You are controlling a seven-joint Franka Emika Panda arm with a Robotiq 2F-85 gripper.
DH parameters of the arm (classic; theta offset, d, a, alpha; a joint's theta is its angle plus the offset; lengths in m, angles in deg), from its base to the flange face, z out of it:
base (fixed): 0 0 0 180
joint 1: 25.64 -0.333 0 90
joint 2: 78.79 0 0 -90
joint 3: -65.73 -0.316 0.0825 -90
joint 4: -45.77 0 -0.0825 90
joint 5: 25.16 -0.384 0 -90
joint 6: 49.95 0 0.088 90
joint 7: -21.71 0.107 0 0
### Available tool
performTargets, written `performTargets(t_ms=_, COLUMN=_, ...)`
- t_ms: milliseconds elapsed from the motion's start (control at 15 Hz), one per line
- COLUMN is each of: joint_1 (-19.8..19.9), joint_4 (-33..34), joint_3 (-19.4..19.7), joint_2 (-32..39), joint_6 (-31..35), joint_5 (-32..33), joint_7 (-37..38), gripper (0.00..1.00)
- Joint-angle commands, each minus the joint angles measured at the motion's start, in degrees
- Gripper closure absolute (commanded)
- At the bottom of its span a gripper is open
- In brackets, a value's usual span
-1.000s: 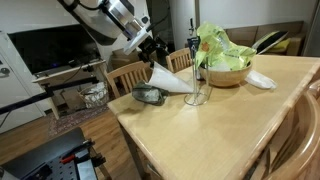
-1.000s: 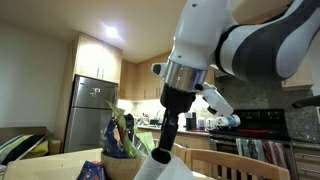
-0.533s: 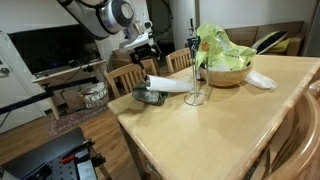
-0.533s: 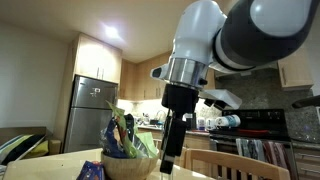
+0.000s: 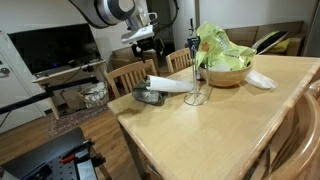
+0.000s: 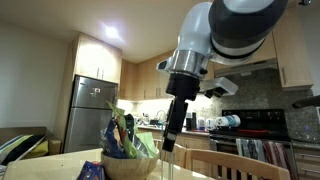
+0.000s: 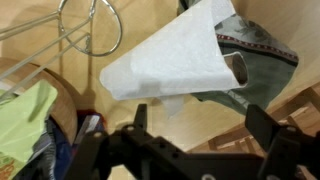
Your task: Remove the paper towel roll from the holder, move the holder to the right side of the table
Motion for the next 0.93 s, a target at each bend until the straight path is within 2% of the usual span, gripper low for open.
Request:
performTargets(t_ms=0, joint_1=-2.9, joint_4=-3.5, joint_3=5.2, joint_2=-6.9, joint_6=2.4, joint_5=2.9, joint_7=4.9, gripper=0.0)
performTargets(t_ms=333, joint_1=-3.7, joint_4=-5.9, joint_3=9.7, joint_2=-12.4, joint_6=4.0, joint_5=7.8, joint_7=12.4, gripper=0.0)
performTargets(t_ms=467, joint_1=-3.6, joint_4=-6.1, joint_3=11.2, joint_2=-13.0, joint_6=5.6, joint_5=13.6, joint_7=19.9, gripper=0.0)
performTargets(t_ms=600, joint_1=-2.4, joint_4=-5.8, joint_3=11.4, joint_2=-12.7, joint_6=7.3, joint_5=22.7, joint_7=29.5, gripper=0.0)
performTargets(t_ms=667, joint_1=-2.3, joint_4=-5.0, joint_3=11.7, joint_2=-12.0, joint_6=7.0, joint_5=26.9, joint_7=34.1, gripper=0.0)
performTargets(t_ms=867, joint_1=-2.6, joint_4=-3.0, joint_3=11.8, joint_2=-9.6, joint_6=5.1, joint_5=34.2, joint_7=42.9, gripper=0.0)
